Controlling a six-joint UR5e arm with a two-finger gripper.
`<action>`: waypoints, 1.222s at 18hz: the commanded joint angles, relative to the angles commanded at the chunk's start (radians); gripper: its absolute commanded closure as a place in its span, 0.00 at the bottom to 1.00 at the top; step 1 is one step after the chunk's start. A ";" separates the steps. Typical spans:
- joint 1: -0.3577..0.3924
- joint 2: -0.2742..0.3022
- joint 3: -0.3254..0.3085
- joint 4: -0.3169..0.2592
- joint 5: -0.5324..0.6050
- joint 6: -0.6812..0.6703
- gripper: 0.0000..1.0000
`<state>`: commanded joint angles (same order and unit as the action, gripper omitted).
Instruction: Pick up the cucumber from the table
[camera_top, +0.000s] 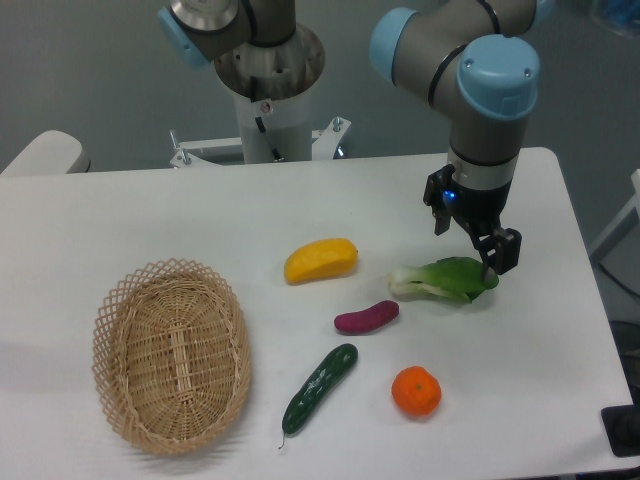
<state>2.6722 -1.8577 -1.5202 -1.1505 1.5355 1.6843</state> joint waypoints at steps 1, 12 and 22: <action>0.000 0.000 -0.002 0.000 0.000 0.002 0.00; -0.043 0.003 -0.017 0.002 -0.003 -0.073 0.00; -0.287 -0.060 -0.011 0.014 0.011 -0.616 0.00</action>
<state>2.3855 -1.9174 -1.5309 -1.1367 1.5463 1.0681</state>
